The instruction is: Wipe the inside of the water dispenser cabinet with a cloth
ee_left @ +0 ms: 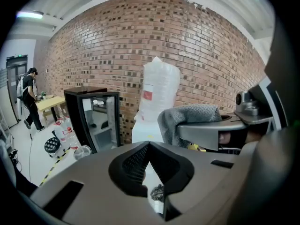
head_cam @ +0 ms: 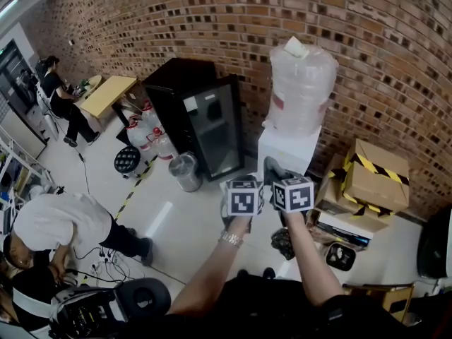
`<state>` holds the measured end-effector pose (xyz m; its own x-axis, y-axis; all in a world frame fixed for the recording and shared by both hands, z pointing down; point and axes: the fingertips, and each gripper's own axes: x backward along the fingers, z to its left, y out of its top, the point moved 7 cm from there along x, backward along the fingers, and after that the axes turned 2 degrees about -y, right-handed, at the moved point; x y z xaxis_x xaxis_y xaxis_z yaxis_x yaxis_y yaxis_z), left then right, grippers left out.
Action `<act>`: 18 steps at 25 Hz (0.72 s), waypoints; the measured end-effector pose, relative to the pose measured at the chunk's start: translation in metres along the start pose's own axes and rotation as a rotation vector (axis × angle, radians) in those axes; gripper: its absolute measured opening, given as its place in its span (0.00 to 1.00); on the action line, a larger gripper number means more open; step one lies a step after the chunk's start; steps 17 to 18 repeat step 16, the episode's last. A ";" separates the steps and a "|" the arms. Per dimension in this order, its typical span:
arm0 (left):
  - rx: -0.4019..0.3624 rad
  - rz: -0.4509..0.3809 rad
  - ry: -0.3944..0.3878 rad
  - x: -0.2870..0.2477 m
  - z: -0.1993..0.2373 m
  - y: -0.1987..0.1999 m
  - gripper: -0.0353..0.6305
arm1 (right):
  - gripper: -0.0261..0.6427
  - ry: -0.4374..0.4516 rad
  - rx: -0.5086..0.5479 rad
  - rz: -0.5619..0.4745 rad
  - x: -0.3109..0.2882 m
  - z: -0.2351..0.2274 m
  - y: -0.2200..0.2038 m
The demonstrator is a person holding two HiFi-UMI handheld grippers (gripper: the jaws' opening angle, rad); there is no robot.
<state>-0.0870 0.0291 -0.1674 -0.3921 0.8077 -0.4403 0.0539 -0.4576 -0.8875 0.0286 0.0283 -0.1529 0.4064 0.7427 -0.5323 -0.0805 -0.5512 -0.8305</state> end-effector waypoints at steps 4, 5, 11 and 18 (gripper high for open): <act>0.011 -0.003 -0.003 -0.004 -0.003 0.001 0.06 | 0.07 0.007 0.006 0.004 -0.001 -0.002 0.002; 0.009 -0.004 -0.005 -0.004 -0.003 0.002 0.06 | 0.07 0.009 0.008 0.005 -0.002 -0.001 0.002; 0.001 -0.018 0.001 -0.004 -0.001 0.005 0.06 | 0.07 0.024 0.015 0.006 -0.005 0.001 0.003; -0.002 0.002 0.018 -0.006 0.003 0.005 0.06 | 0.07 0.039 0.018 0.000 -0.009 0.001 0.006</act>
